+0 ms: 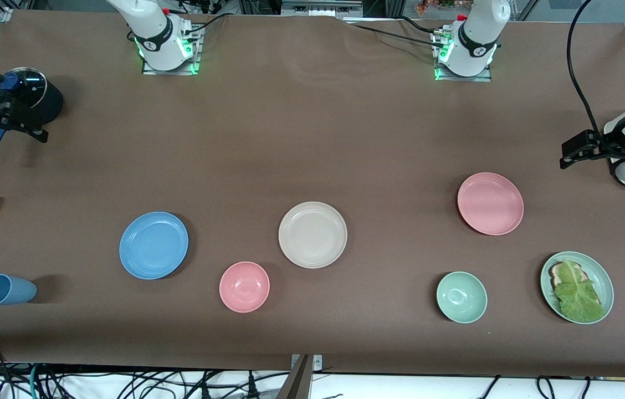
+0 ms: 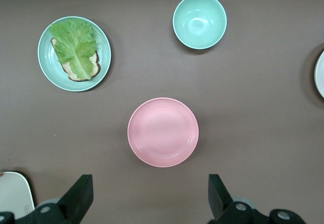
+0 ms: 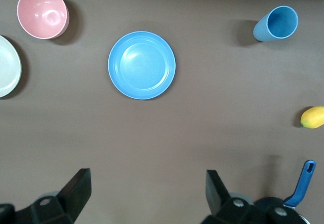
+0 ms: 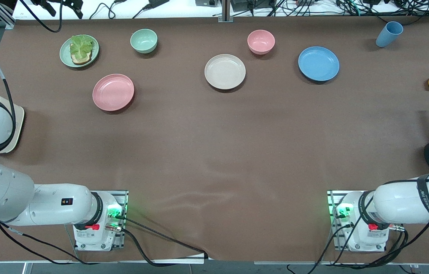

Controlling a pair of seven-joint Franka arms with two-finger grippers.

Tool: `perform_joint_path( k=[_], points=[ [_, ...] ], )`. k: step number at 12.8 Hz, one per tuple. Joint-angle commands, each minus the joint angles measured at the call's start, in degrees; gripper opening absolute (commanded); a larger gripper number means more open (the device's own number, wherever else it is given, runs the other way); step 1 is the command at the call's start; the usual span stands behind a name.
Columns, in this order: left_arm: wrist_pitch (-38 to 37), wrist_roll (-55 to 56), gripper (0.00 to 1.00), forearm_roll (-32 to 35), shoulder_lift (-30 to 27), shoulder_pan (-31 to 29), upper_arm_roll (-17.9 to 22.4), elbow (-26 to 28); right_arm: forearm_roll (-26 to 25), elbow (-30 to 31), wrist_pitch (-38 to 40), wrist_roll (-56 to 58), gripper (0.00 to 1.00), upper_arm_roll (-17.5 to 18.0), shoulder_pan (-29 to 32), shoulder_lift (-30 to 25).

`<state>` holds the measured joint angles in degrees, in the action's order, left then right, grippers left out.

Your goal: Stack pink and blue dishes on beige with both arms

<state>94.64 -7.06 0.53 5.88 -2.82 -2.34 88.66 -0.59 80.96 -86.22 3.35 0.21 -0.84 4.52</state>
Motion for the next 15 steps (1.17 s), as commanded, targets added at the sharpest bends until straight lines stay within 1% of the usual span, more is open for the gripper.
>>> perform_joint_path(
  k=[1, 15],
  points=[
    [-0.07, -0.41, 1.00, -1.23, 0.36, 0.01, 0.15, -0.95, 0.24, 0.07, 1.58, 0.17, 1.00, 0.40, 0.31, -0.56],
    [-0.07, -0.58, 1.00, -1.23, 0.36, -0.08, 0.23, -0.95, 0.24, 0.34, 1.84, 0.34, 1.00, 0.49, 0.31, -0.48]
  ],
)
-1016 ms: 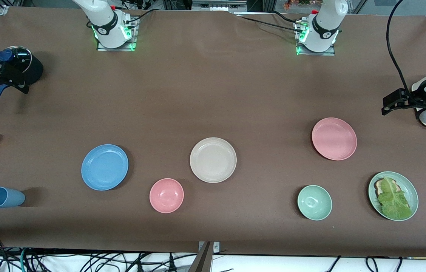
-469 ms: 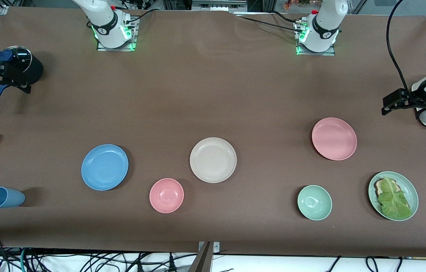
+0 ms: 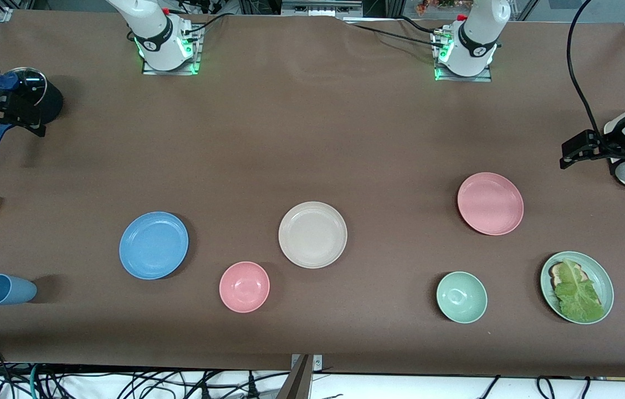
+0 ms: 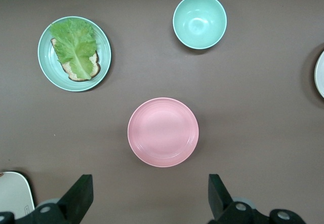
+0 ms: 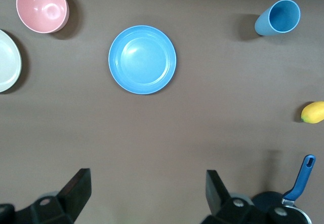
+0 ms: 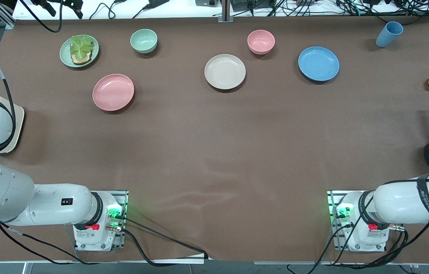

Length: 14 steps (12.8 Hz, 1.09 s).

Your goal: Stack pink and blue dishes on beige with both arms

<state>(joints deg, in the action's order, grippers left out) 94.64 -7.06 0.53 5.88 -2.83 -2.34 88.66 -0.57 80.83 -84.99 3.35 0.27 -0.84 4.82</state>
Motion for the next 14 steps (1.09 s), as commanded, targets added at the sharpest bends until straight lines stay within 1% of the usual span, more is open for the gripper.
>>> perform_joint_path(
  k=[1, 14],
  points=[
    [-0.07, -0.58, 1.00, -1.23, 0.36, -0.07, 0.23, -0.95, 0.22, 0.64, 0.70, 0.17, 1.00, 0.43, 0.32, -0.86],
    [-0.60, -0.58, 1.00, -0.97, 0.62, -0.07, 0.06, -0.77, -0.48, 0.55, 1.23, 2.00, 1.00, 0.43, 0.23, -0.16]
  ],
)
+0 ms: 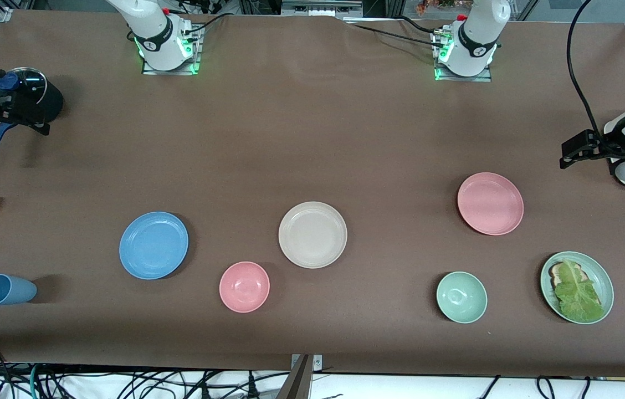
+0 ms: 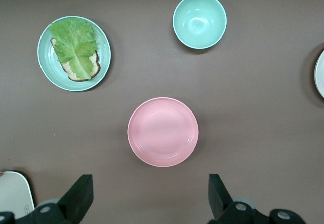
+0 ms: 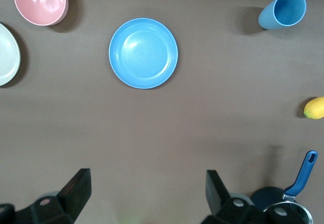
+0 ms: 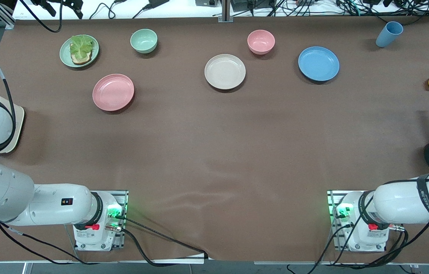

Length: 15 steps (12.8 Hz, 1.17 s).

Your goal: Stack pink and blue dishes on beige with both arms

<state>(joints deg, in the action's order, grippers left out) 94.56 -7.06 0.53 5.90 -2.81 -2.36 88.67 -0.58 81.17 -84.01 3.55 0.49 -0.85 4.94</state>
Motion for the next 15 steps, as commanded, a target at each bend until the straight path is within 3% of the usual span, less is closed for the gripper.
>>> perform_joint_path(
  k=[1, 15],
  points=[
    [-0.52, -0.67, 1.00, -1.05, 0.60, -0.09, 0.16, -0.78, -0.57, 0.22, 0.25, 2.50, 1.00, 0.21, 0.15, -0.28],
    [-0.16, -0.49, 1.00, -0.35, 1.04, 0.09, -0.02, -0.86, -0.04, 0.39, 0.78, 2.16, 1.00, 0.03, 0.59, -0.02]
  ],
)
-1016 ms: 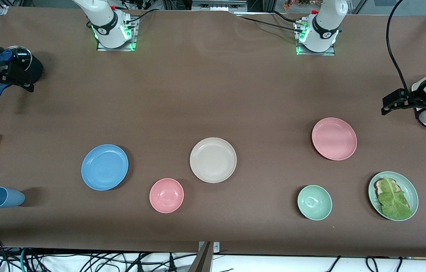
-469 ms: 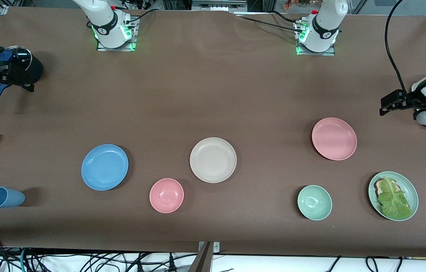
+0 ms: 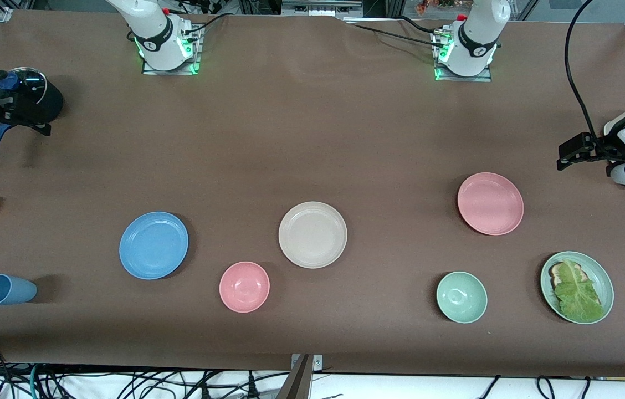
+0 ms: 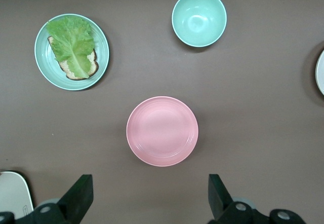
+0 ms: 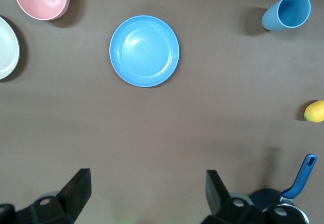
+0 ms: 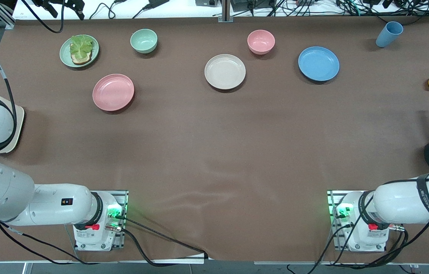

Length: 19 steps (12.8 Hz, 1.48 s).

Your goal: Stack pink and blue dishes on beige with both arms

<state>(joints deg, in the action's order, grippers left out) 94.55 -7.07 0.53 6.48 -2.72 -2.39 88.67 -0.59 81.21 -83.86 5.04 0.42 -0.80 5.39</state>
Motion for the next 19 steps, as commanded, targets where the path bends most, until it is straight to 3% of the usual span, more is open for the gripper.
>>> perform_joint_path(
  k=[1, 5, 8, 12, 15, 17, 19],
  points=[
    [-0.15, -0.49, 1.00, -0.44, 0.73, -0.01, 0.10, -0.95, -0.03, 0.52, 0.63, 0.67, 1.00, 0.11, 0.53, -0.38],
    [0.02, -0.06, 1.00, -0.61, 2.48, -0.01, 0.28, -0.95, 0.06, 0.97, 0.37, 0.41, 1.00, 0.11, 0.53, -0.21],
    [0.20, 0.38, 1.00, -0.61, 7.75, -0.09, 0.37, -1.13, -0.03, 1.05, -1.64, 0.76, 1.00, 0.02, 0.71, 1.89],
    [0.28, -0.31, 1.00, -0.53, 13.02, -4.30, 0.46, -1.39, -0.21, 1.05, -12.96, 0.93, 1.00, 0.02, 0.89, 11.98],
    [1.85, -0.58, 1.00, -0.44, 21.53, -7.90, 0.54, -1.39, -0.47, 1.14, -20.88, 1.02, 1.00, 0.02, 1.32, 19.02],
    [8.61, -0.67, 1.00, 0.53, 23.92, -8.62, 0.54, 0.53, -0.56, 2.10, -24.75, 1.02, 1.00, -0.07, 1.50, 21.41],
    [10.21, -1.37, 1.00, 0.62, 25.25, -9.58, 0.54, 1.07, -0.29, 7.52, -32.37, 1.02, 1.00, -0.07, 2.20, 22.29]
  ],
)
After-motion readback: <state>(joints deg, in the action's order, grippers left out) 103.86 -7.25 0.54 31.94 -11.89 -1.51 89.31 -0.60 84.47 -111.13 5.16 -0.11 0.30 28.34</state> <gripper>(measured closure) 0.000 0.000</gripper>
